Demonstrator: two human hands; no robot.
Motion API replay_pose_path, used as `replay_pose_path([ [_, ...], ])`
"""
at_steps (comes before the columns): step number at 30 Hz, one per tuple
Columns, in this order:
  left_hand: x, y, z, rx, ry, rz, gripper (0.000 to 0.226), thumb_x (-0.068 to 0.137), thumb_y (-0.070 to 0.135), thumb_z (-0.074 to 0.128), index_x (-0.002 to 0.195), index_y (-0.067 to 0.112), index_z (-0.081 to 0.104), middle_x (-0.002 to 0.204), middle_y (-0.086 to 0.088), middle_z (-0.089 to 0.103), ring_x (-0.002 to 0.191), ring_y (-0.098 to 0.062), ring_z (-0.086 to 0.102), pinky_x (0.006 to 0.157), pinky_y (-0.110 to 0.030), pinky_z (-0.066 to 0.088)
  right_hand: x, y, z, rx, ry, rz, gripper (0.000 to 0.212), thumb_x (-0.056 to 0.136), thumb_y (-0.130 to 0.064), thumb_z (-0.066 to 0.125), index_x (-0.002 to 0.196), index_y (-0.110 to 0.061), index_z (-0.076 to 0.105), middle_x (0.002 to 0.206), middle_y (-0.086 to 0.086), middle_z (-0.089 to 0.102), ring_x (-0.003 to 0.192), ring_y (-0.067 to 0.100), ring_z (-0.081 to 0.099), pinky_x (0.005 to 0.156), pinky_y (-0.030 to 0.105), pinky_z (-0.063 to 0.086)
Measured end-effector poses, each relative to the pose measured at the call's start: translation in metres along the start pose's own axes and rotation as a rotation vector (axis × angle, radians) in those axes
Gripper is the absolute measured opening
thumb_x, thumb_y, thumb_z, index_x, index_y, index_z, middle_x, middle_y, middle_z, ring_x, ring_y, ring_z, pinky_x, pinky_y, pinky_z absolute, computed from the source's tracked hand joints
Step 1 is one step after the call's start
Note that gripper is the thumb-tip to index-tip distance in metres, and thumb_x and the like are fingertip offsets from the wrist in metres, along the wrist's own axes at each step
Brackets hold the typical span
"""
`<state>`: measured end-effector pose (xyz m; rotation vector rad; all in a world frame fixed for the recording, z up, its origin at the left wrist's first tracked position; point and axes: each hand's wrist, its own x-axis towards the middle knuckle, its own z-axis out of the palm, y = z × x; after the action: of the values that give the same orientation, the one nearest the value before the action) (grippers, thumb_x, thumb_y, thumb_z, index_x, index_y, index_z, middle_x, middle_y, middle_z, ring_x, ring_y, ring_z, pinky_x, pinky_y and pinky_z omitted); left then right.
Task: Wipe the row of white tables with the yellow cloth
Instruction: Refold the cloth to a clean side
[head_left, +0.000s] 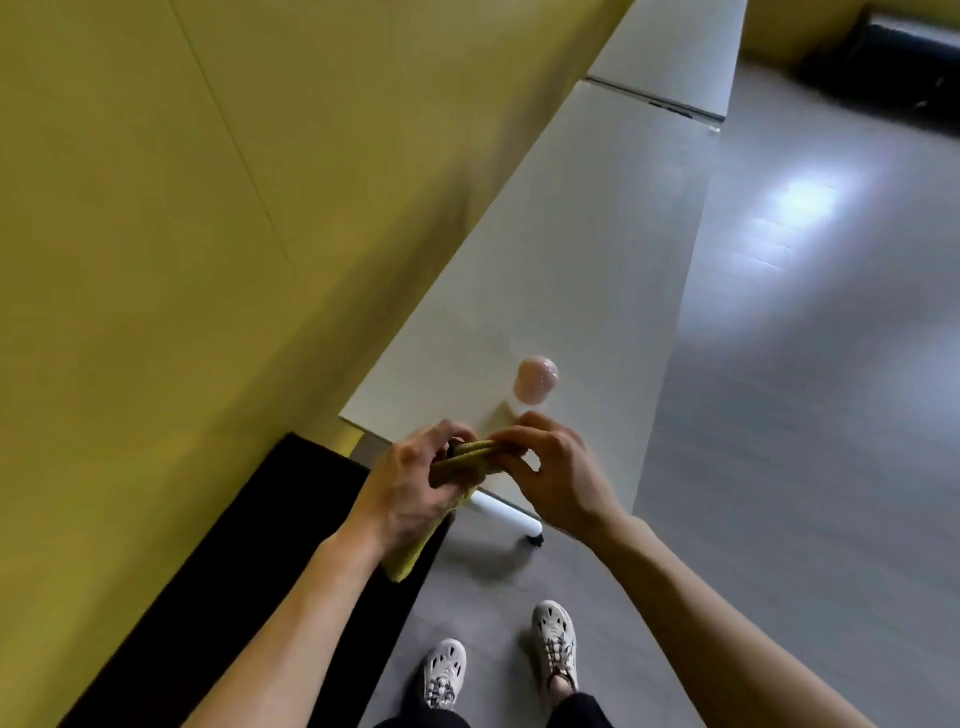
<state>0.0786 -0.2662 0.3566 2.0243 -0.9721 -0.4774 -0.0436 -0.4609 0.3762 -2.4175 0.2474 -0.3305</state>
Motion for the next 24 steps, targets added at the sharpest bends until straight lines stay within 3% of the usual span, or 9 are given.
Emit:
replay_pose_path([
  [3,-0.006,-0.013,-0.012,0.073,-0.047,-0.162,0.055,0.080,0.044,0.090,0.128,0.045,0.063,0.115,0.015,0.066,0.104,-0.008,0.068,0.089,-0.032,0.061,0.032,-0.007,-0.009,0.015,-0.137,-0.153,0.013,0.104,-0.020,0.073,0.115,-0.022,0.081,0.104,-0.009,0.069,0.087,0.011,0.067,0.077,0.032,0.059],
  [8,-0.031,-0.024,-0.014,0.212,0.132,-0.371,0.027,0.082,0.029,0.084,0.082,0.048,0.064,0.097,0.012,0.059,0.088,-0.010,0.062,0.079,-0.034,0.053,0.064,-0.016,-0.032,0.037,-0.402,-0.278,0.019,0.103,-0.036,0.060,0.111,-0.025,0.073,0.109,-0.009,0.065,0.091,0.013,0.068,0.077,0.041,0.062],
  [10,-0.038,-0.027,-0.011,0.283,0.346,-0.387,0.017,0.083,0.032,0.084,0.092,0.037,0.071,0.106,0.011,0.059,0.095,-0.014,0.063,0.082,-0.036,0.054,0.071,-0.015,-0.039,0.032,-0.458,-0.308,0.023,0.103,-0.034,0.058,0.115,-0.022,0.072,0.110,-0.006,0.070,0.093,0.016,0.070,0.080,0.044,0.062],
  [13,-0.041,-0.022,0.007,0.292,0.672,-0.525,0.042,0.087,0.041,0.089,0.117,0.024,0.065,0.121,0.001,0.057,0.108,-0.020,0.058,0.086,-0.038,0.050,0.081,-0.019,-0.047,0.025,-0.528,-0.320,0.030,0.099,-0.032,0.051,0.119,-0.021,0.071,0.105,-0.002,0.076,0.091,0.021,0.072,0.081,0.046,0.062],
  [16,-0.040,0.006,0.025,-0.117,0.685,-0.886,0.081,0.081,0.086,0.067,0.125,0.018,0.058,0.122,-0.003,0.060,0.114,-0.024,0.062,0.080,-0.032,0.048,0.093,-0.024,-0.046,0.044,-0.587,-0.313,0.028,0.099,-0.031,0.050,0.118,-0.024,0.069,0.100,-0.002,0.075,0.088,0.023,0.070,0.078,0.044,0.061],
  [18,-0.042,0.021,0.035,-0.587,0.567,-0.910,0.083,0.085,0.094,0.053,0.115,0.018,0.064,0.121,0.001,0.068,0.119,-0.020,0.064,0.090,-0.035,0.049,0.102,-0.031,-0.040,0.041,-0.647,-0.335,0.020,0.104,-0.020,0.056,0.121,-0.021,0.068,0.102,-0.004,0.072,0.088,0.020,0.068,0.075,0.031,0.056],
  [20,-0.042,0.020,0.045,-0.978,0.547,-0.758,0.041,0.101,0.054,0.058,0.128,0.024,0.069,0.130,0.004,0.074,0.132,-0.016,0.061,0.109,-0.039,0.044,0.110,-0.038,-0.030,0.021,-0.740,-0.360,0.018,0.107,-0.013,0.060,0.121,-0.020,0.068,0.103,-0.007,0.069,0.087,0.013,0.063,0.071,0.019,0.046],
  [22,-0.042,0.015,0.053,-1.129,0.501,-0.619,0.057,0.089,0.028,0.072,0.146,0.027,0.061,0.133,-0.004,0.074,0.129,-0.023,0.063,0.105,-0.037,0.047,0.119,-0.043,-0.021,0.001,-0.827,-0.377,0.016,0.108,-0.014,0.060,0.119,-0.022,0.069,0.103,-0.008,0.068,0.088,0.007,0.059,0.071,0.017,0.042],
  [24,-0.040,0.005,0.055,-1.160,0.416,-0.590,0.080,0.077,0.024,0.083,0.153,0.029,0.056,0.137,-0.011,0.073,0.125,-0.029,0.068,0.104,-0.040,0.052,0.132,-0.046,-0.012,-0.018,-0.861,-0.390,0.014,0.107,-0.017,0.062,0.116,-0.021,0.071,0.106,-0.006,0.070,0.093,0.013,0.061,0.076,0.024,0.046],
])
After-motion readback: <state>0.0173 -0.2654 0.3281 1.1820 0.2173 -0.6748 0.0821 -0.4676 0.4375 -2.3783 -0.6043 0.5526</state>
